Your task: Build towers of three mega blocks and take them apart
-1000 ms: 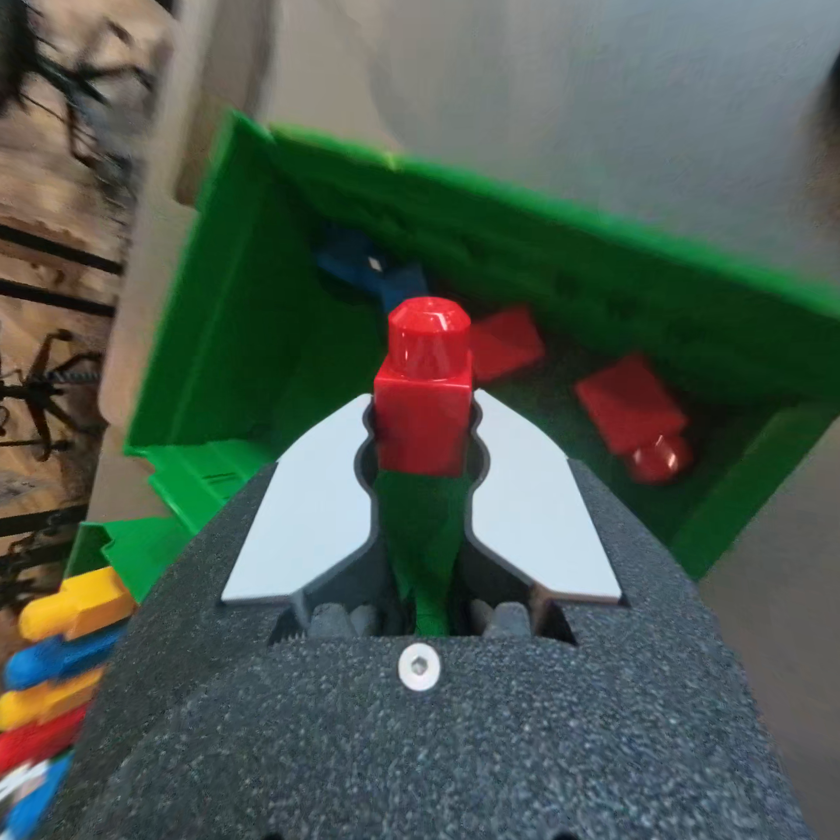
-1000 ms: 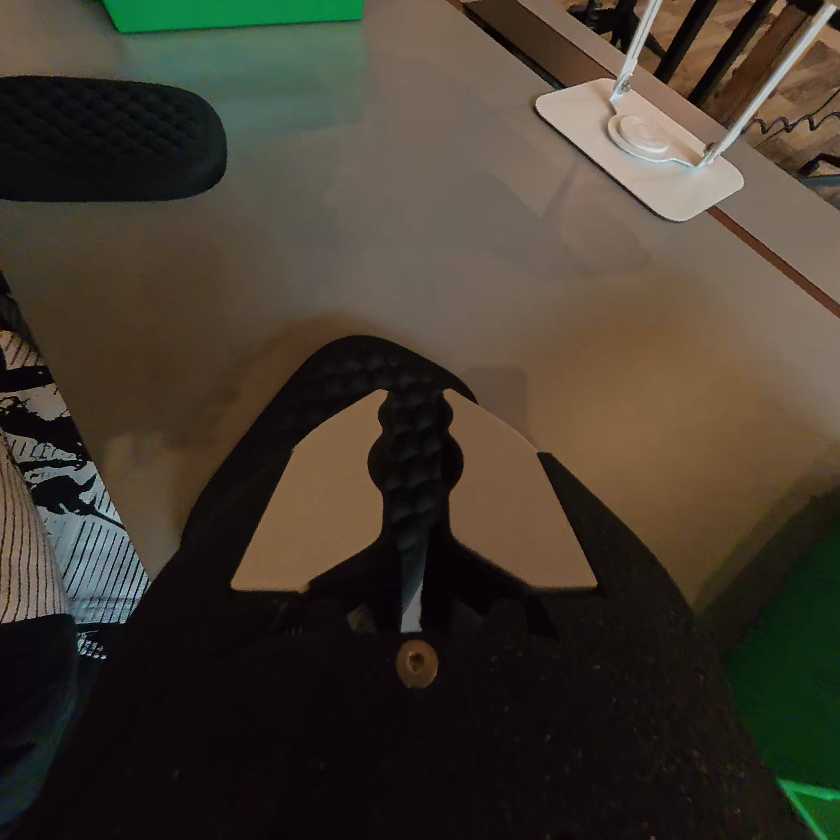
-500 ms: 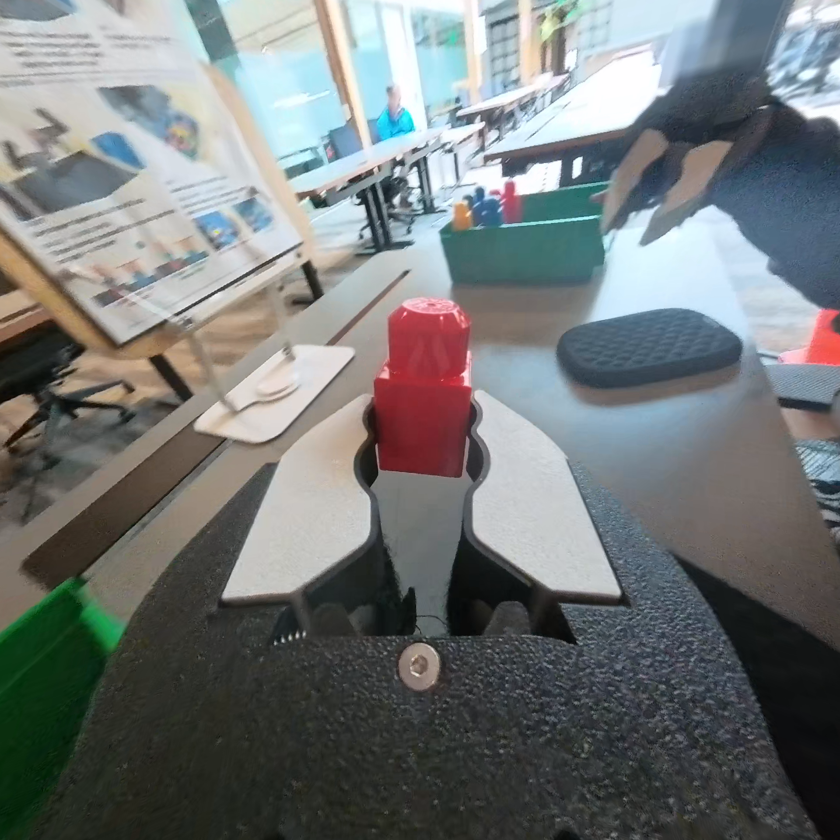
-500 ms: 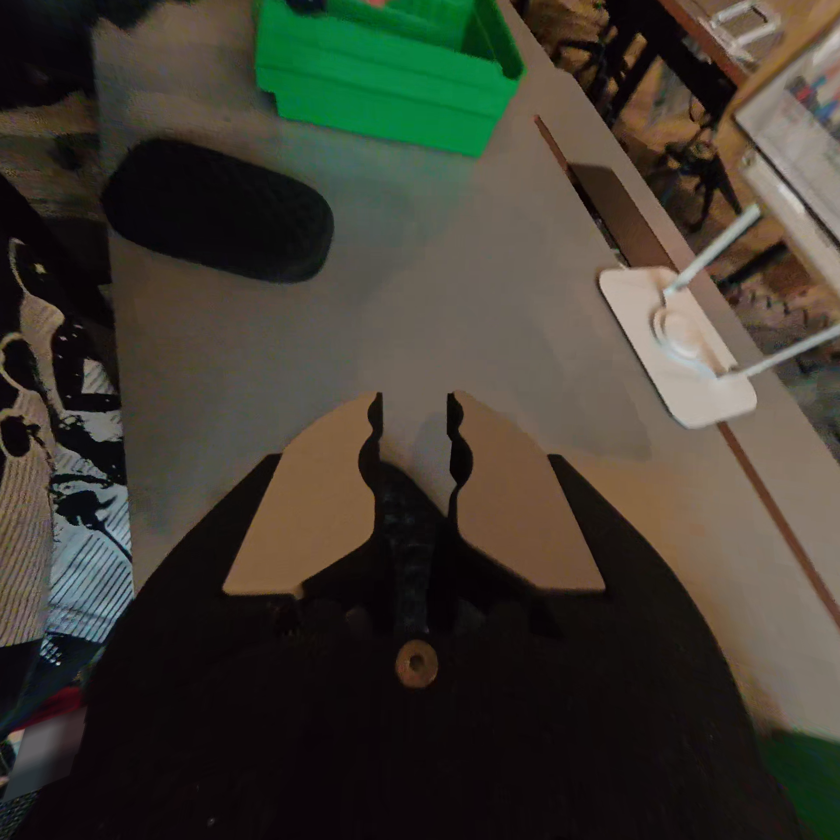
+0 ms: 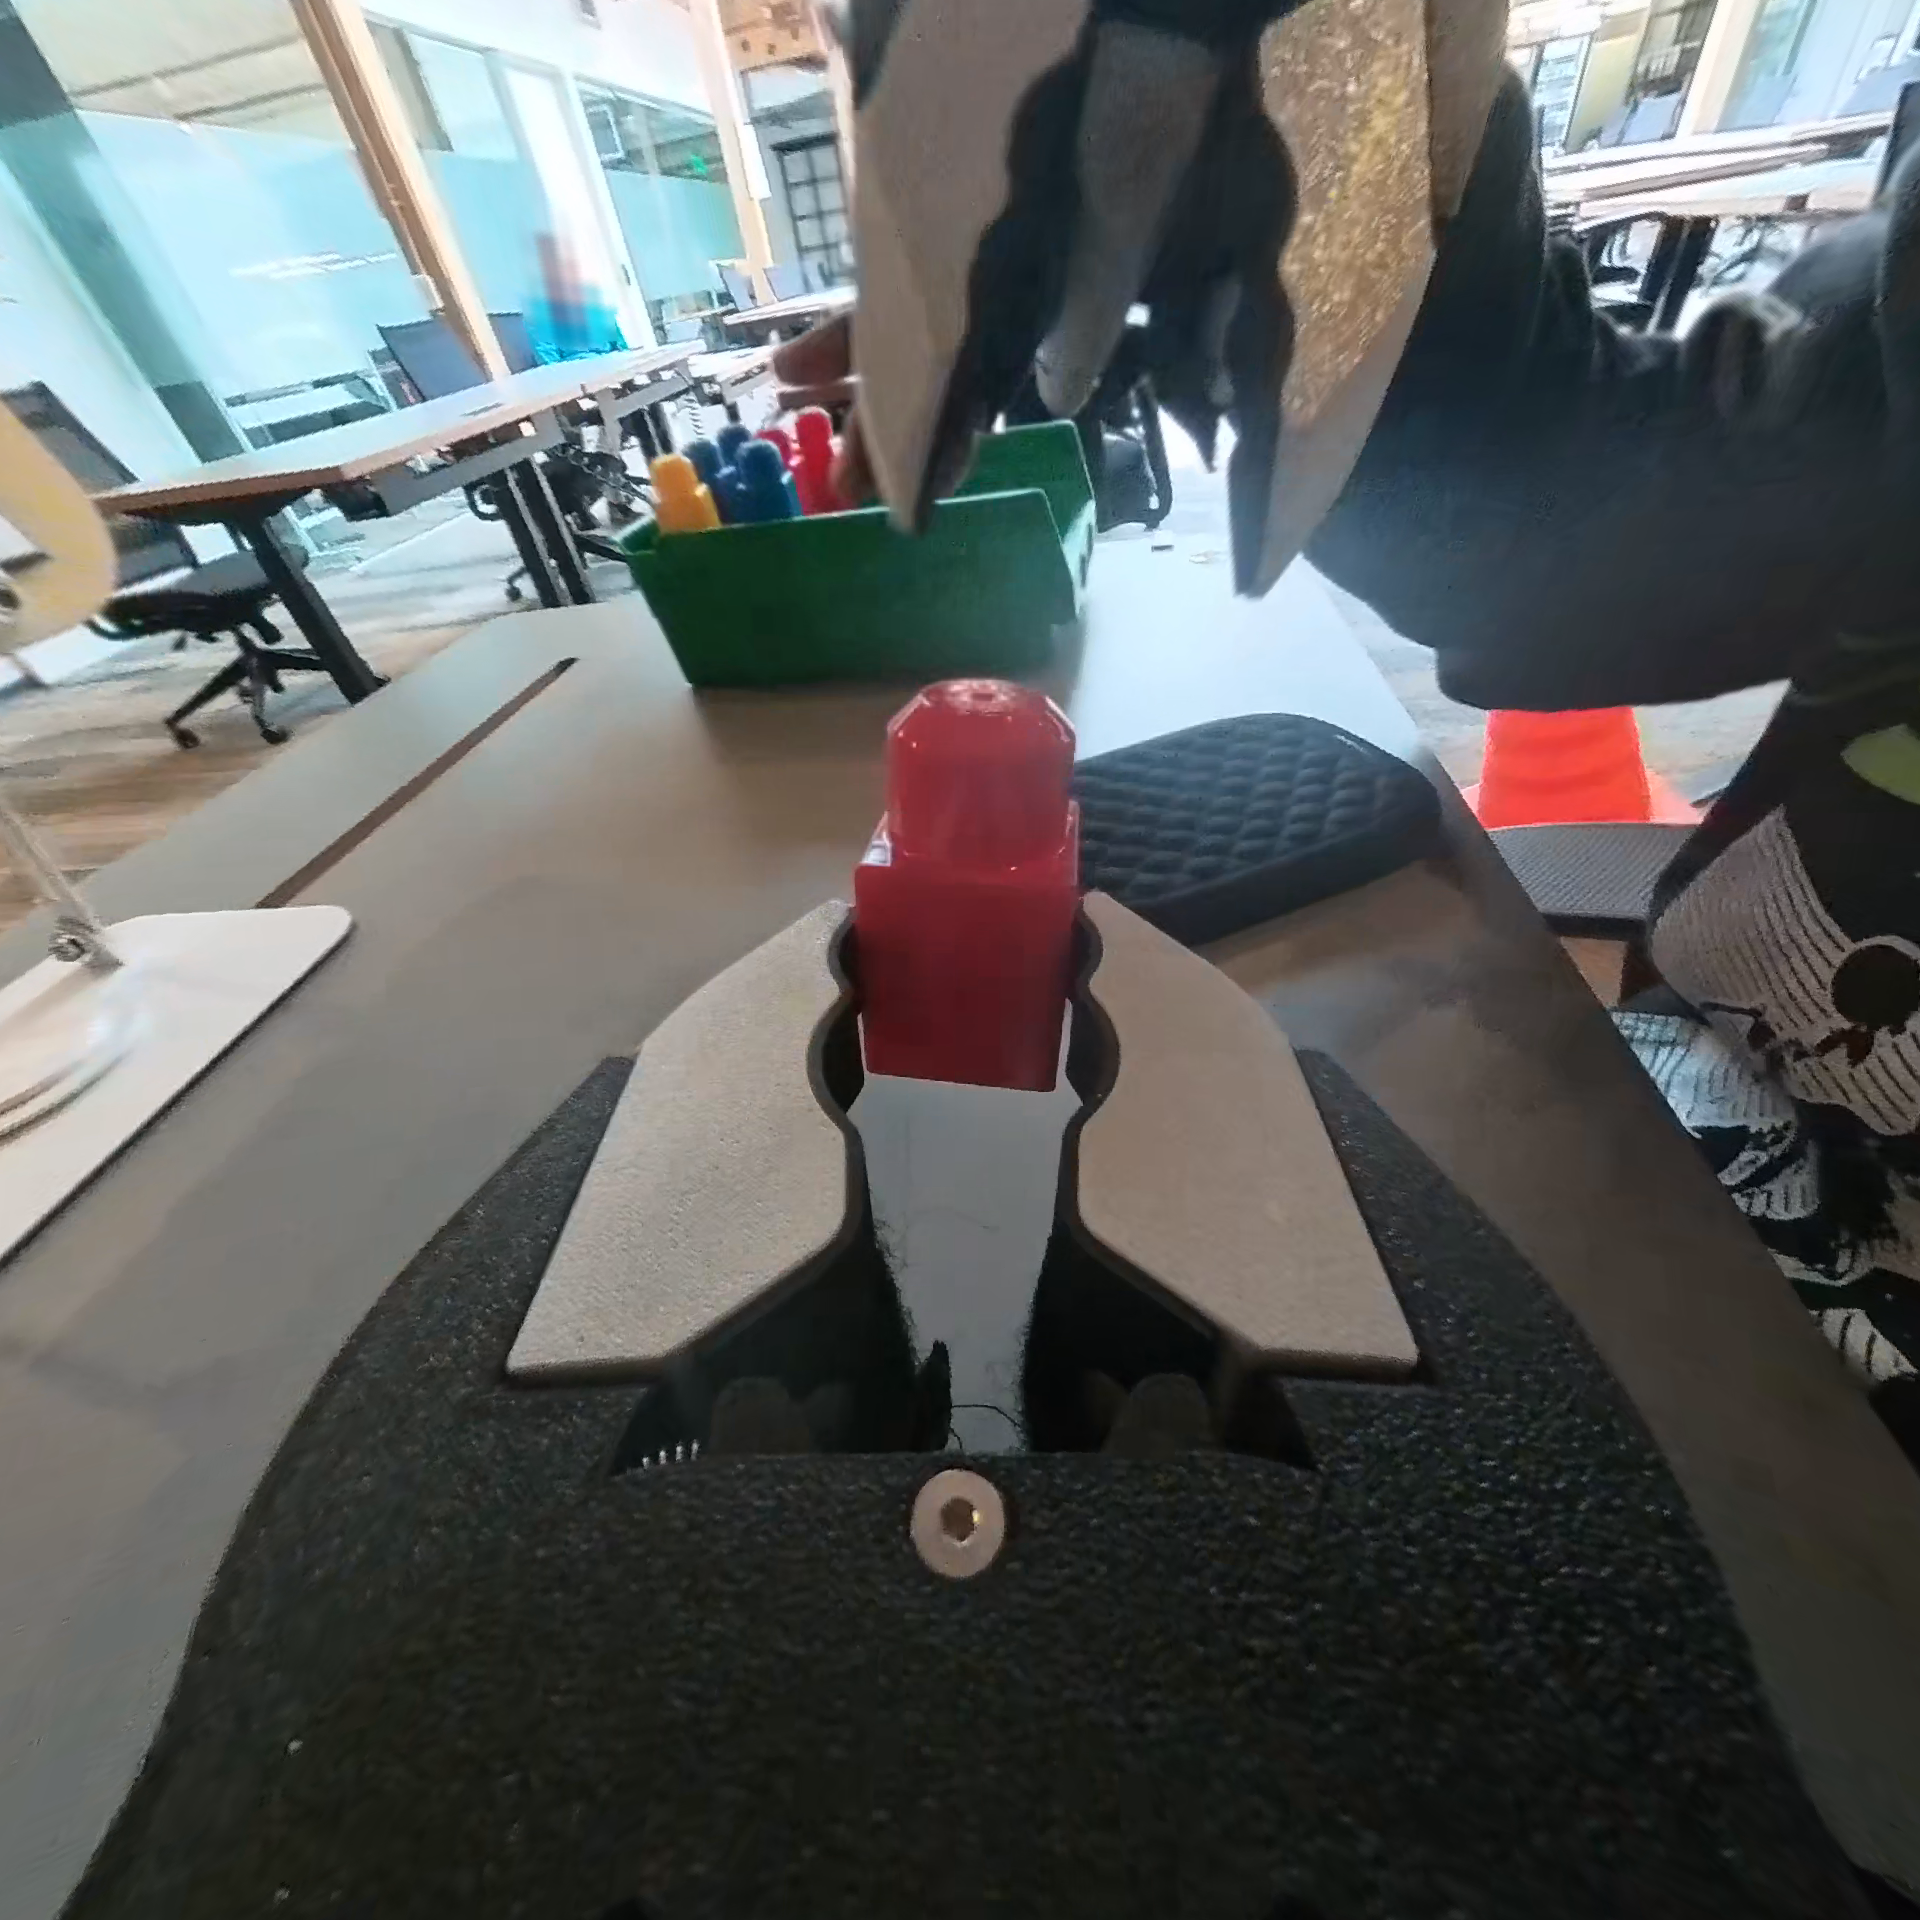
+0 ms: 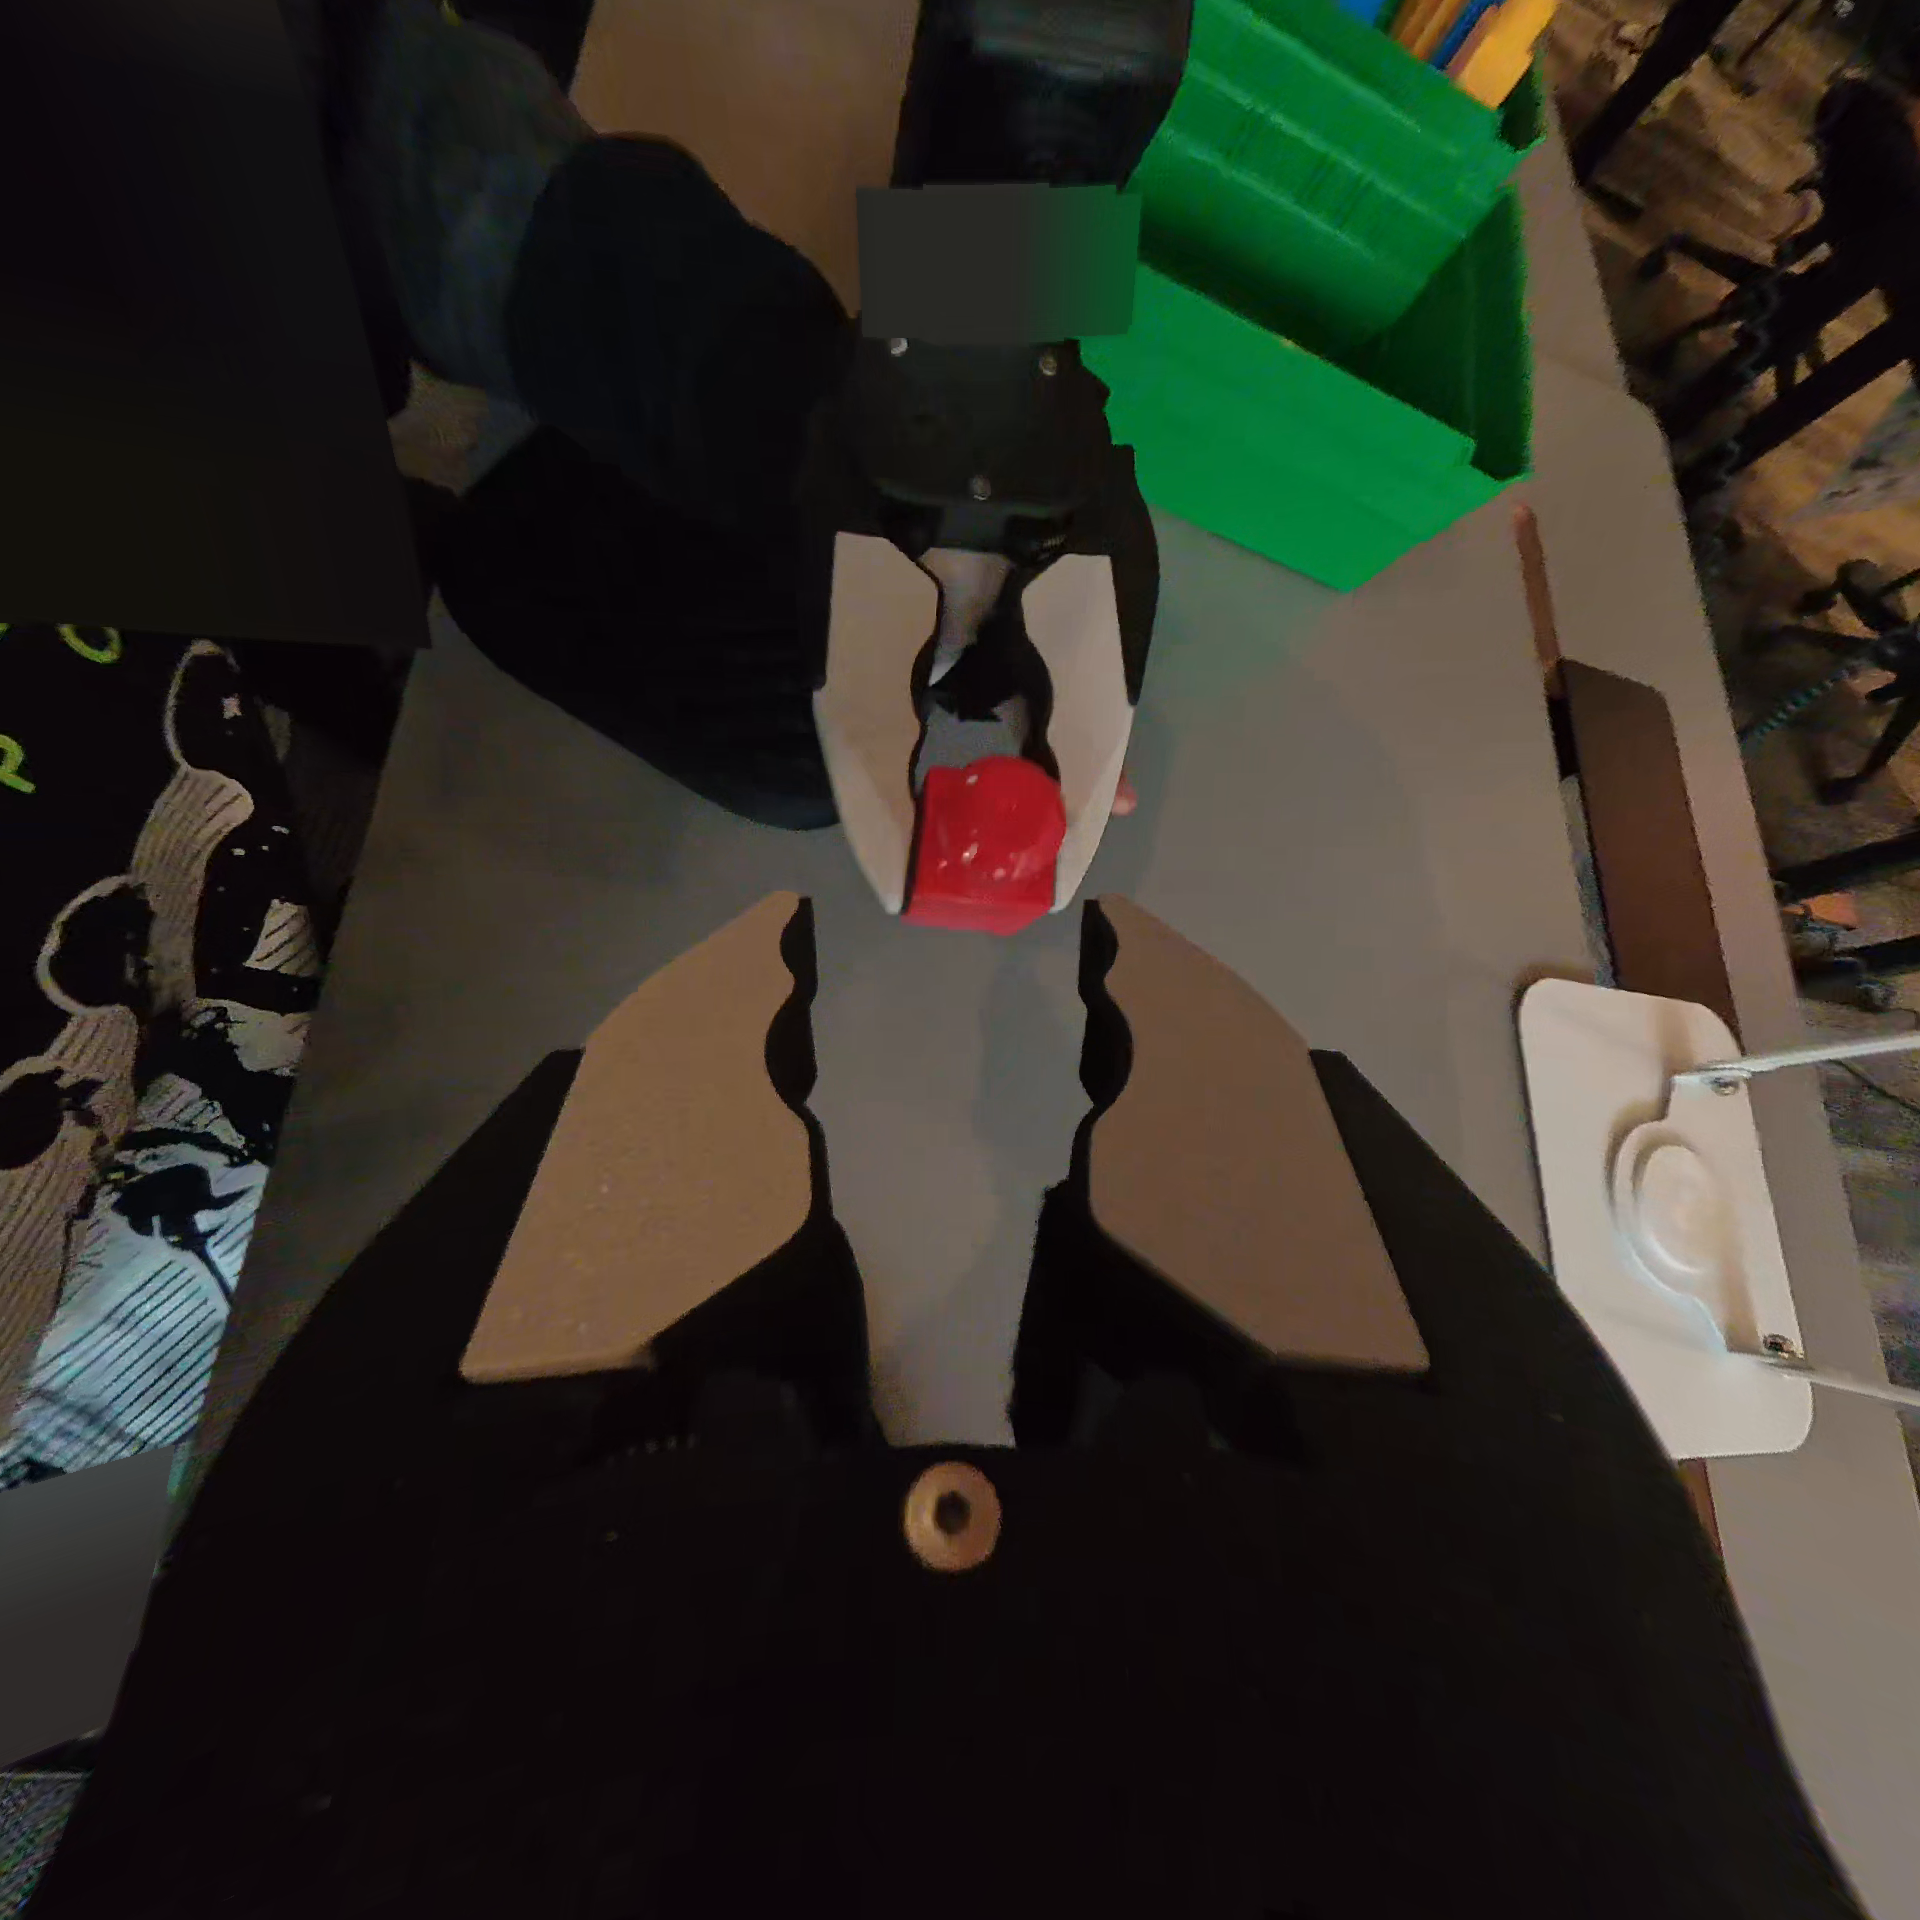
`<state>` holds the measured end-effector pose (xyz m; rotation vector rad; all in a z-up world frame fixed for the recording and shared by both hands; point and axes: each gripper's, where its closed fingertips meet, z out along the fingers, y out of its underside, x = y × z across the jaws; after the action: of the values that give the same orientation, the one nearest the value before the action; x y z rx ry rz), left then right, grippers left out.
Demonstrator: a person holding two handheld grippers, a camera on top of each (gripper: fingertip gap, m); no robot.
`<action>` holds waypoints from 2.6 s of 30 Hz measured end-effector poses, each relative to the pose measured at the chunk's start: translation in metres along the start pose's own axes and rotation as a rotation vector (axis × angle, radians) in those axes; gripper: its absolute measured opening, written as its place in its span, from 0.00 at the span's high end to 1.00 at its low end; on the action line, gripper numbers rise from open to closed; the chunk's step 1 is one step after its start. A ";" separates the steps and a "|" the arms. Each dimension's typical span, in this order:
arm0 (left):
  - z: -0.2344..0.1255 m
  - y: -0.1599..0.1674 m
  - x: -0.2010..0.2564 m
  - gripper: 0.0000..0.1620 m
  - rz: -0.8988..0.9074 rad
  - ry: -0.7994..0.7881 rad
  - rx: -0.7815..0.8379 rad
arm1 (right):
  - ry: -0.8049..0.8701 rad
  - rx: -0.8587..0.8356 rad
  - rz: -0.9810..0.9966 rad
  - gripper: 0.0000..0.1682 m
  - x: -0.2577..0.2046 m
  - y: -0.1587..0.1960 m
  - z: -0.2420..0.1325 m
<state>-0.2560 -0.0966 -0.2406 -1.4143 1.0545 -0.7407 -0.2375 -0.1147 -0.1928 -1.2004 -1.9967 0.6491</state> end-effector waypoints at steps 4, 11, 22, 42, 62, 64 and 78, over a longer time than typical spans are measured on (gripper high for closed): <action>0.008 0.008 0.007 0.78 0.015 0.014 -0.032 | -0.046 -0.067 -0.014 0.69 -0.003 0.008 0.025; 0.010 0.011 0.009 0.78 0.026 0.015 -0.048 | -0.074 -0.171 -0.041 0.76 -0.006 0.024 0.051; -0.009 0.008 0.001 0.58 0.072 -0.043 -0.083 | -0.112 -0.192 -0.031 0.80 -0.007 0.033 0.041; -0.178 -0.040 -0.020 0.50 0.026 -0.437 -0.206 | -0.283 -0.429 0.072 0.80 -0.040 0.107 0.070; -0.246 -0.021 -0.032 0.49 -0.034 -0.530 -0.442 | -0.198 -0.308 0.119 0.69 -0.032 0.101 0.056; -0.268 -0.017 -0.043 0.50 -0.050 -0.570 -0.505 | -0.143 -0.272 0.141 0.68 -0.025 0.100 0.047; -0.370 0.084 -0.089 0.57 -0.266 -0.484 -1.158 | 0.033 -0.217 0.234 0.68 -0.014 0.115 -0.007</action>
<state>-0.6394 -0.1616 -0.2605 -2.5819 0.9147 0.1537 -0.1658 -0.0760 -0.2748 -1.5812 -1.9533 0.5303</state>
